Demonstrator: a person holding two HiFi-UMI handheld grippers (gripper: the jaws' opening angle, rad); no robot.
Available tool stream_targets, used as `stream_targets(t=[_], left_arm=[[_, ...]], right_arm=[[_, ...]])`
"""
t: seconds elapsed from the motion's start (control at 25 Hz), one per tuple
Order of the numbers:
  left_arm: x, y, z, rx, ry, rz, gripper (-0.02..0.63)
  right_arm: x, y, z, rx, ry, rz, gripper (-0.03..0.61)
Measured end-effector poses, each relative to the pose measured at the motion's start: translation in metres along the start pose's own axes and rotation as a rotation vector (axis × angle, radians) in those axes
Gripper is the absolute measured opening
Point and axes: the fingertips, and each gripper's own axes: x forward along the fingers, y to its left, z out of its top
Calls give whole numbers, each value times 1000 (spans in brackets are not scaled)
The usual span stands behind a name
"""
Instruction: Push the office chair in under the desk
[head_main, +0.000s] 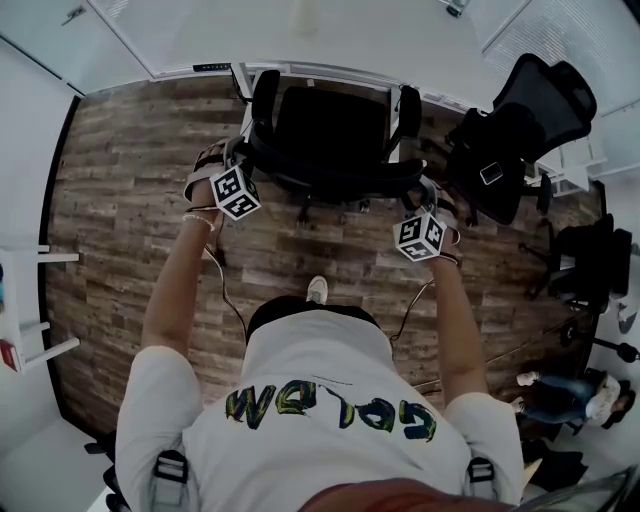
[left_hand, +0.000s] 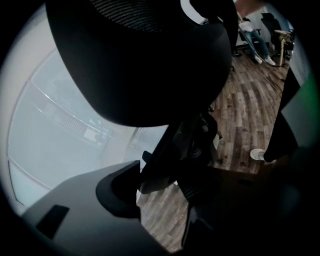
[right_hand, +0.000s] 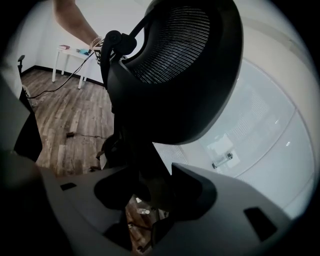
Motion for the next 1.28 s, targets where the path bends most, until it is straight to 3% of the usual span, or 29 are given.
stream_targets(t=[1.28], left_arm=[[149,128,52,36,-21,-3,224]], right_arm=[[155,-131,9,35,49,-28,216]])
